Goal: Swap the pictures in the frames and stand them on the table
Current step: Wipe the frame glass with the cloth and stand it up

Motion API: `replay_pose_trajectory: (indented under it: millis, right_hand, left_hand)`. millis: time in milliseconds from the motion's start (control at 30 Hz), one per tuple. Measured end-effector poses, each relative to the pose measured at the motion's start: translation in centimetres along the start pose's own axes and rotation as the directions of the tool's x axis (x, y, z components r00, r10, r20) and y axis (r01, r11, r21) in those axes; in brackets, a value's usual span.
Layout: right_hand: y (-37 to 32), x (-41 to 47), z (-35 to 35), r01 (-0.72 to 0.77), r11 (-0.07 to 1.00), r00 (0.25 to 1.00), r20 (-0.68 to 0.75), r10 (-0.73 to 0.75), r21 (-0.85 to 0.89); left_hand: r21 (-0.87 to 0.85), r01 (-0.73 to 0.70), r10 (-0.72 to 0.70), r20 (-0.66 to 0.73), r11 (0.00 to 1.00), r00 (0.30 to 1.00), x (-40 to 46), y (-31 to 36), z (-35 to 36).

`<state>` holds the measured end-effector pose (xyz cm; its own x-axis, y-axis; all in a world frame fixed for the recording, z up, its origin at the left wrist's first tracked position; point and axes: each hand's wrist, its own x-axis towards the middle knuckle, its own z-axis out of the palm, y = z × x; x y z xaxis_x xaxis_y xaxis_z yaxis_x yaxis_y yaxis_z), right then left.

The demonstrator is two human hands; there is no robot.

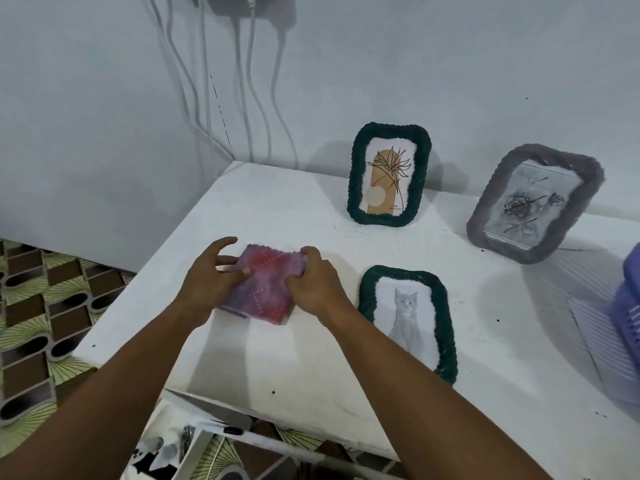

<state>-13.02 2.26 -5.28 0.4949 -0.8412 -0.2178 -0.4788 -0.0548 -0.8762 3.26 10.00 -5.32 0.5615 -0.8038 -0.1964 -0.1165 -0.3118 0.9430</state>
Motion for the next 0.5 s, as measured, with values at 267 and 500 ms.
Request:
replay_pose_trajectory:
  millis: [267, 500]
  right_hand:
    - [0.3, -0.4, -0.1, -0.033, 0.999, 0.999, 0.043, 0.031, 0.035]
    - [0.8, -0.2, 0.3, -0.083, 0.993, 0.996, 0.052, 0.078, 0.09]
  left_hand:
    - [0.297, 0.075, -0.041, -0.12, 0.952, 0.992, -0.7, 0.3, -0.2]
    - [-0.129, 0.102, -0.113, -0.079, 0.986, 0.99, -1.0, 0.6, -0.2]
